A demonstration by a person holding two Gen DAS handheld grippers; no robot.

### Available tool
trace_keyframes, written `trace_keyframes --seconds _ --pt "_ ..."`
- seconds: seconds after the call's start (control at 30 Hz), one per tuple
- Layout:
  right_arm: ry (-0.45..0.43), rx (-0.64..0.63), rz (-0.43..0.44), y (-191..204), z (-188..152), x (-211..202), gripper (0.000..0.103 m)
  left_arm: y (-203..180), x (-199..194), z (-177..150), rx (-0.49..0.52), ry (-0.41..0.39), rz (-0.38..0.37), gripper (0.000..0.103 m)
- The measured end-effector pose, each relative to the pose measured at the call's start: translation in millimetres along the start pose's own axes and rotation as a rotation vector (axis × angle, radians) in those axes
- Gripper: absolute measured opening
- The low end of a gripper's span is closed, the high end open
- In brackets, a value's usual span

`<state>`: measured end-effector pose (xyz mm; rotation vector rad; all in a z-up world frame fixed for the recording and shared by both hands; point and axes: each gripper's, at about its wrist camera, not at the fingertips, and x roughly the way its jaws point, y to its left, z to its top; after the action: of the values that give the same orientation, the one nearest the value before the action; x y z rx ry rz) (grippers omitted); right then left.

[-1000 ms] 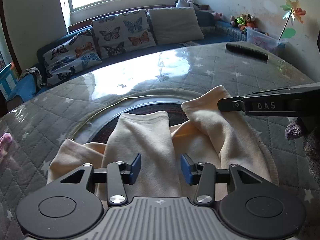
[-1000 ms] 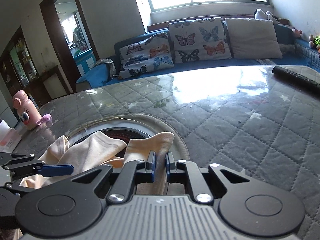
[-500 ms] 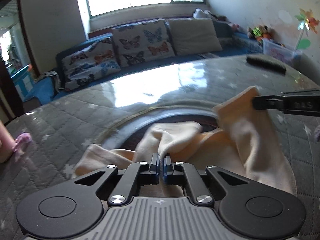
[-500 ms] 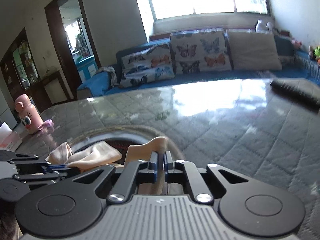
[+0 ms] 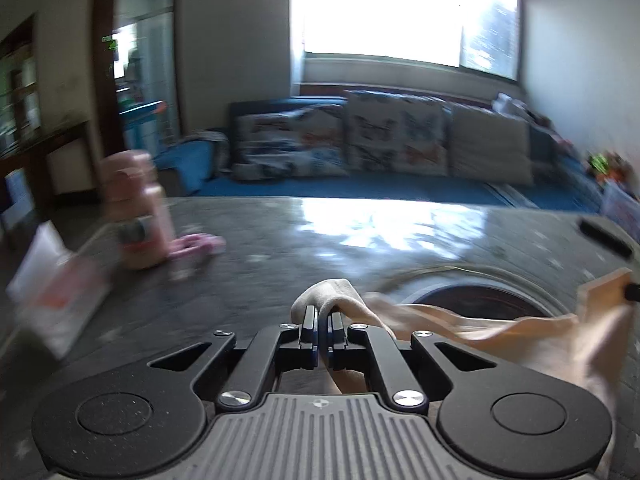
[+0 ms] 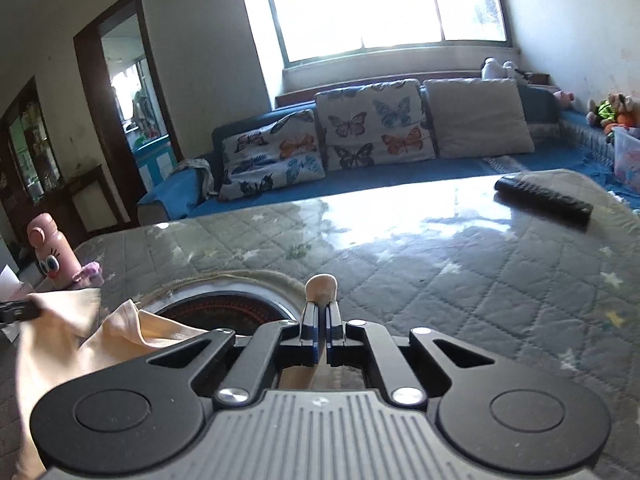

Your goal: Fold clothes

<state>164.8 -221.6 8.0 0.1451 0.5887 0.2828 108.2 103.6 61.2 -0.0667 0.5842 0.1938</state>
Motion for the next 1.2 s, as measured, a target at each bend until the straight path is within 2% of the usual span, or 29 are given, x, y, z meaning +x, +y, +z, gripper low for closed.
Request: trace_keyframes --seconds 0.13,0.27,0.5,0.73,0.87,1.07,1.2 --pt "-0.017 0.012 -0.045 -13.9 -2.0 -21.1 0.003 46.2 -22.2 -13.3 -0.082 0.003 0.059 0.005" --pt "-0.015 0.017 -0.126 -32.0 -15.0 -46.5 0.003 83.6 -36.7 -37.3 -0.134 0.050 0.105 0.005" --pt "0.030 0.084 -0.246 -68.1 -55.7 -91.3 0.003 116.8 -46.9 -80.0 -0.160 0.145 0.159 0.005" --pt "0.057 0.122 -0.326 -81.7 -90.8 -122.5 0.003 122.2 -54.8 -91.3 -0.142 0.157 0.147 0.005" --pt "0.033 0.109 -0.356 -81.1 -91.3 -142.0 0.003 118.7 -60.5 -94.4 -0.136 0.156 0.130 0.005" --pt "0.042 0.122 -0.410 -98.4 -96.5 -133.4 0.003 113.9 -68.1 -108.1 -0.128 0.179 0.117 0.005" --pt "0.096 0.141 -0.431 -111.1 -104.7 -118.2 0.004 113.8 -72.3 -115.1 -0.106 0.198 0.123 0.005"
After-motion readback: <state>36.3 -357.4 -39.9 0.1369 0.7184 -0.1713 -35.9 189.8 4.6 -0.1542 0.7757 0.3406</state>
